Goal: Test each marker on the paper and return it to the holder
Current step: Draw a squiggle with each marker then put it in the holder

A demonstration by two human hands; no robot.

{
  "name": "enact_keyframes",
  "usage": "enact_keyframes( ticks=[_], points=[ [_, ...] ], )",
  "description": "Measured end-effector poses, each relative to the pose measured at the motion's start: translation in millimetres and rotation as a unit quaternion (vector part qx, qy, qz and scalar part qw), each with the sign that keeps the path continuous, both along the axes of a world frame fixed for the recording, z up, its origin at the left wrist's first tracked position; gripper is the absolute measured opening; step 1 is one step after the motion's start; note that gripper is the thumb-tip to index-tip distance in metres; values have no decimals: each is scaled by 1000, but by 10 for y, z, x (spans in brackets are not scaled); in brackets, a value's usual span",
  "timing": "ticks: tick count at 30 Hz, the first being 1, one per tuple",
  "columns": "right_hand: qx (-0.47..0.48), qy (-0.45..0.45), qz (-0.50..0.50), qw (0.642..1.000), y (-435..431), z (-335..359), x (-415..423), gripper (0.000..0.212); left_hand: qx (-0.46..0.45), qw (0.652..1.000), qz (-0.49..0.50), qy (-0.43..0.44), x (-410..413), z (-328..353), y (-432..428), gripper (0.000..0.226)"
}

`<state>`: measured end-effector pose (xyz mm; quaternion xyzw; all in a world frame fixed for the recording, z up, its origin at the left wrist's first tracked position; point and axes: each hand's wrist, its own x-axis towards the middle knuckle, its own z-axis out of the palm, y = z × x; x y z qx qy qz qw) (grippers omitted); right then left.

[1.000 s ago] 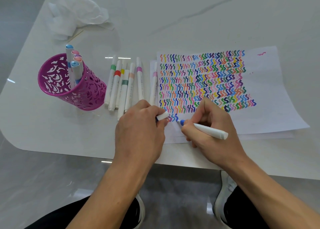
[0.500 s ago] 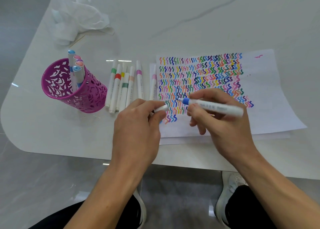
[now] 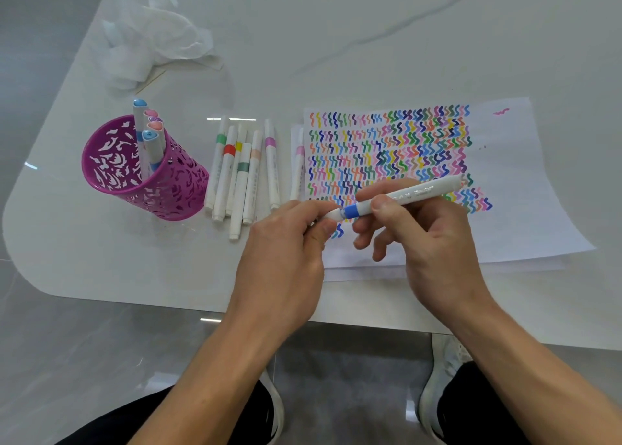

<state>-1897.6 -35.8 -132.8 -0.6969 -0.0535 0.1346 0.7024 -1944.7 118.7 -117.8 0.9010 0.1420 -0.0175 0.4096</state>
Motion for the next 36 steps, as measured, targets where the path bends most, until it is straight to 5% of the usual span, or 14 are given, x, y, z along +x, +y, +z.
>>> enact_keyframes(
  ticks=[6, 28, 36],
  points=[
    [18, -17, 10, 1000, -18, -22, 21, 4, -31, 999, -4, -7, -15, -4, -9, 20],
    [58, 34, 32, 997, 16, -26, -8, 14, -9, 997, -6, -78, -54, 27, 13, 19],
    [-43, 16, 5, 999, 122, -60, 37, 32, -22, 984, 90, -153, -50, 76, 180, 16]
  ],
)
